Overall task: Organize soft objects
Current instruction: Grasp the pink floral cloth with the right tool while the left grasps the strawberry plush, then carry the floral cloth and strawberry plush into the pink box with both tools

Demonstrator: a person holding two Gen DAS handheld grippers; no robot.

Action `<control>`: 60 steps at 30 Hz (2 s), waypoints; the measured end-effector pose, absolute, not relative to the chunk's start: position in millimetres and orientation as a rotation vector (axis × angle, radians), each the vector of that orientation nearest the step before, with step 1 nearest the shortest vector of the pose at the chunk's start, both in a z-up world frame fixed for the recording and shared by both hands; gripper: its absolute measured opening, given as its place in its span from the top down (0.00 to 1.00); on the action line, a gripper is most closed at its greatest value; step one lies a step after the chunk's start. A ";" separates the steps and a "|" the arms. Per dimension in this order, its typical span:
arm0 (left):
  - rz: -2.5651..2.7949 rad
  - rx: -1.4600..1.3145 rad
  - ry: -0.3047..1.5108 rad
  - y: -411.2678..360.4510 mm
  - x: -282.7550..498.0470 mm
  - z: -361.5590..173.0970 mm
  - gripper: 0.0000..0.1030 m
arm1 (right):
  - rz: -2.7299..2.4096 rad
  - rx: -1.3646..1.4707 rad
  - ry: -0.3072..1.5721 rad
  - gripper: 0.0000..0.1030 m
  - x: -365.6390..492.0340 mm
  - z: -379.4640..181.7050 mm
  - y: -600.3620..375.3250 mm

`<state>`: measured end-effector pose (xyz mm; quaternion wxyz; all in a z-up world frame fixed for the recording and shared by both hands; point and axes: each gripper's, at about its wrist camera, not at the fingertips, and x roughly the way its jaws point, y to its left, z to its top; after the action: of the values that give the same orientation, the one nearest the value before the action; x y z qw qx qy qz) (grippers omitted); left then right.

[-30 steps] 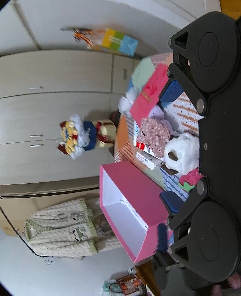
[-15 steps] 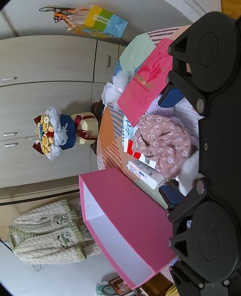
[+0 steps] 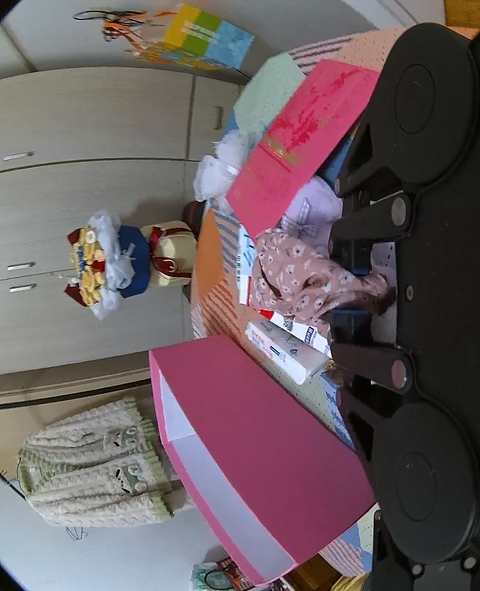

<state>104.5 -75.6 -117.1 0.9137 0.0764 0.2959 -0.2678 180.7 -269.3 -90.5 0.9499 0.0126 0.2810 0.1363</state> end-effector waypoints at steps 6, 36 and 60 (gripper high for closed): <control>-0.574 0.112 0.614 -62.2 105.5 -106.2 0.57 | 0.291 0.047 0.510 0.85 171.9 -72.8 -270.1; -0.584 0.047 0.880 47.5 87.6 -56.9 0.57 | 0.705 0.027 0.832 0.85 99.5 -44.5 -182.6; -0.496 0.161 0.699 70.0 145.7 60.5 0.57 | 0.780 0.130 0.723 0.85 179.9 31.9 -150.9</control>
<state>145.7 70.0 60.5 0.9065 0.0778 0.3386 -0.2401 179.9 -150.9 31.9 0.8598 0.0620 0.3445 0.3718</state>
